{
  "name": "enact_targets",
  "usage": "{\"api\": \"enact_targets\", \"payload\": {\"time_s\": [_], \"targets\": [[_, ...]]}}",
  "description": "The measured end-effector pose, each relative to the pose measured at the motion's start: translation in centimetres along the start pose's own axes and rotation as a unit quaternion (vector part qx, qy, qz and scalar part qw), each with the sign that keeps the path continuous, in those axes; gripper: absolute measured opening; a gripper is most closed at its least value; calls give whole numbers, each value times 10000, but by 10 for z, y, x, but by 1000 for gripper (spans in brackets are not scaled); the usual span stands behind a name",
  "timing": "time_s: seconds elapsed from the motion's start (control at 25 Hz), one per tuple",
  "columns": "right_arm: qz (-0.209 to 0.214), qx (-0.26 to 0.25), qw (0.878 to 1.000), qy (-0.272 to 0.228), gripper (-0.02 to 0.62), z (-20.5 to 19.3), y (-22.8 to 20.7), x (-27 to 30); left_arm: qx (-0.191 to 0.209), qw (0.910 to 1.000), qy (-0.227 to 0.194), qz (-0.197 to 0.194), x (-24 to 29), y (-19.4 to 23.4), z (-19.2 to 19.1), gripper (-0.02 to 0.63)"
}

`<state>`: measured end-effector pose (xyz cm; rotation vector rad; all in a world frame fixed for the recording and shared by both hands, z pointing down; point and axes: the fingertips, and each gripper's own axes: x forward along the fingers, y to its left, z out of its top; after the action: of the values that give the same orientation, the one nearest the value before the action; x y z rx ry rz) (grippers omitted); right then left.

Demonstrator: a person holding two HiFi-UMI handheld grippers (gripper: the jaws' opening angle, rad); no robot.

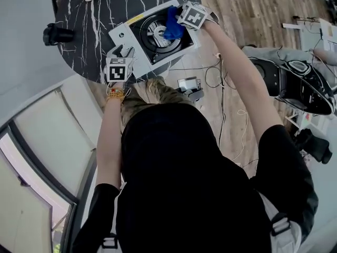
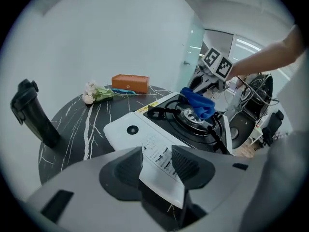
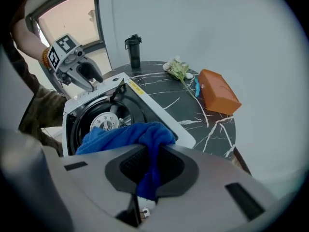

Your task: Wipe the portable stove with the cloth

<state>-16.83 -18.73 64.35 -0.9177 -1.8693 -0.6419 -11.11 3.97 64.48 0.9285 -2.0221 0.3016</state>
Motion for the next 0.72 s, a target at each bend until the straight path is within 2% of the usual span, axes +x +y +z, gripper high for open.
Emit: {"api": "enact_targets", "payload": {"time_s": [0.16,0.28,0.56,0.72], "targets": [[171,-224,9994,198,28,-11,16,-5,-24,10000,-3,40,2,3,3,153],[273,-319,9991,105,28,-20,33,-10,-25,10000,31,53,2,3,3,150],[696,-143,9974,-155,28,-48,81,-29,-97,9999,105,76,1,5,4,149],[806,174,9960,-350,26,-58,87,-34,-157,9998,73,73,1,4,3,141]]}}
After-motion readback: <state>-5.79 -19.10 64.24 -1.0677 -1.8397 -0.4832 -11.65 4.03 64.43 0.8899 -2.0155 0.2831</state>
